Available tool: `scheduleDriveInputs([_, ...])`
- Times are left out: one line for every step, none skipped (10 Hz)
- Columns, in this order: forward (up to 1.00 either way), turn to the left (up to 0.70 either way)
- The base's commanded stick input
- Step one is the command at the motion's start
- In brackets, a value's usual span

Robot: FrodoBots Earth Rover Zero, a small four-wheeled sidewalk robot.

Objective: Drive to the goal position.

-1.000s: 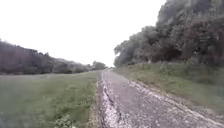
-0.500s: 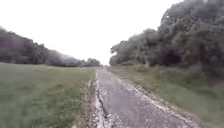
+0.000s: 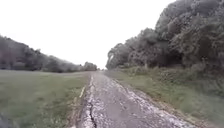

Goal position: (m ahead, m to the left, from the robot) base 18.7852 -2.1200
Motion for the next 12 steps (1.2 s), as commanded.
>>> scheduleDriveInputs([1.0,0.27])
scheduleDriveInputs([1.0,0.27])
scheduleDriveInputs([1.0,0.27])
scheduleDriveInputs([1.0,0.27])
scheduleDriveInputs([1.0,0.27])
scheduleDriveInputs([1.0,0.27])
scheduleDriveInputs([1.0,0.14])
scheduleDriveInputs([1.0,0.0])
scheduleDriveInputs([1.0,0.0])
scheduleDriveInputs([1.0,0.0])
scheduleDriveInputs([1.0,0.0])
scheduleDriveInputs([1.0,0.0])
